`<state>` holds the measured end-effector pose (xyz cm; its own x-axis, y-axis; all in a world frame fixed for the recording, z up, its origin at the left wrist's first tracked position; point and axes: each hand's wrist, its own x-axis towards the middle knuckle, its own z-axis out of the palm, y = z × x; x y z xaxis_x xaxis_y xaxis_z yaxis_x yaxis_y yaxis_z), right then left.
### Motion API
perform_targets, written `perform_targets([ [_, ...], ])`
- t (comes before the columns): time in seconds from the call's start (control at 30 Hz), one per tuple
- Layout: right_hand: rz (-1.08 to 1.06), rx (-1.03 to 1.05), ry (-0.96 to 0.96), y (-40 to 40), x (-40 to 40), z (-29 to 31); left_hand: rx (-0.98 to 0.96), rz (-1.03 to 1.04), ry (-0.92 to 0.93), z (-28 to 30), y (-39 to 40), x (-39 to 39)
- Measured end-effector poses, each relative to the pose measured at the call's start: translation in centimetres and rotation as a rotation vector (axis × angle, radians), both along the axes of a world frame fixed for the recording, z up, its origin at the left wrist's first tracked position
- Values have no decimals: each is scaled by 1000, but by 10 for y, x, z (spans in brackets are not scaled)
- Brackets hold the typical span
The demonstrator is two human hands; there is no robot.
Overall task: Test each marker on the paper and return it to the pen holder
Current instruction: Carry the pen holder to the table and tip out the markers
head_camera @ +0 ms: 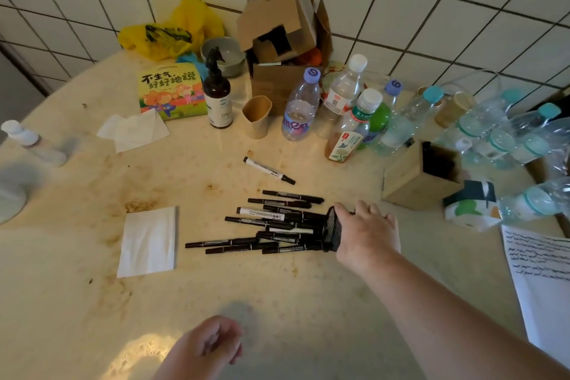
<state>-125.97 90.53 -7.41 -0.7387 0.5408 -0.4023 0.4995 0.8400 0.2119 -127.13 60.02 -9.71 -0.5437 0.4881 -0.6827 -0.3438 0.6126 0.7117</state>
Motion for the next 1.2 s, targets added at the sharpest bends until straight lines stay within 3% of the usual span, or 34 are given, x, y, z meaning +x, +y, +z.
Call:
perform_targets([
  [0.17,-264,-146,242,8,45,-10,-50,-71,8,-1,1,1],
  [0.3,-591,-456,531,5,69,-20,-82,-110,24,0,7,2],
  [0.57,-834,-870,903,18,77,-38,-102,-183,11,3,22,1],
  [0.87,-917,-1015,946,11,100,-72,-88,-249,67,-5,23,3],
  [1.07,-1065,-761,904,-28,147,-62,-81,-305,32,-20,32,11],
  [1.2,-1112,-823,896,-55,199,-69,-75,-298,33,-23,42,22],
])
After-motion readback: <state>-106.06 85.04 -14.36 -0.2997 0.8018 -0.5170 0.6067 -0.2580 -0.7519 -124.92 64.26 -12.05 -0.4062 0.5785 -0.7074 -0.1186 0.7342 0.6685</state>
